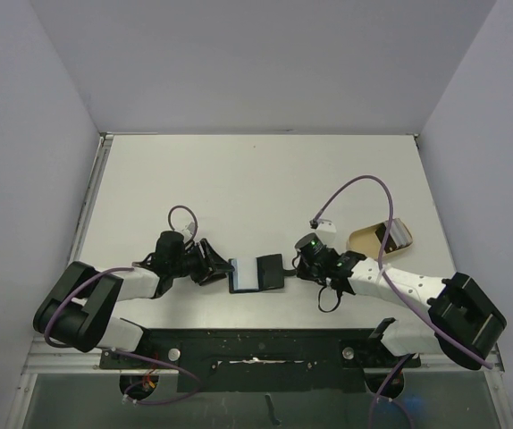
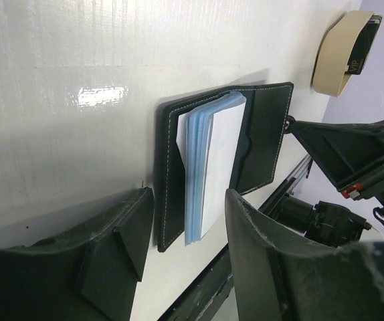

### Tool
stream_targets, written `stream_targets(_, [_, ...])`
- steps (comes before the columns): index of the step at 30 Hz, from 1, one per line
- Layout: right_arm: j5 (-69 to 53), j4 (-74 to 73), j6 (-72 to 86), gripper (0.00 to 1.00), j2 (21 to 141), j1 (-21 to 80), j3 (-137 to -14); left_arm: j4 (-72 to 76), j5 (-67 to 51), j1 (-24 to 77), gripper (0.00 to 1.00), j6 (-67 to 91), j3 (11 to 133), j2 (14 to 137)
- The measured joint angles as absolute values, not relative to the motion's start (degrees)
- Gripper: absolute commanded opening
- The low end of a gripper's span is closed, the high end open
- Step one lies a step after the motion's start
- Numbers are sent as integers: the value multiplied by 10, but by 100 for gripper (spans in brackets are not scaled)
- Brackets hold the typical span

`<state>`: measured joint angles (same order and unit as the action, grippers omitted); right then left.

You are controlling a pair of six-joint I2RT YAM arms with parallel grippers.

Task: Put the credit cards into the card holder
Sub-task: Open the card holder at the center of the board.

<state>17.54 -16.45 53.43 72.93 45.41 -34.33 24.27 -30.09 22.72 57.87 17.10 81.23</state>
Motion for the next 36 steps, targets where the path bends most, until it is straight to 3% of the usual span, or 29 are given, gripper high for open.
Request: stream_targets(36, [173,-137,536,0,749,449,-319,408,-336,256,38,661,153,863])
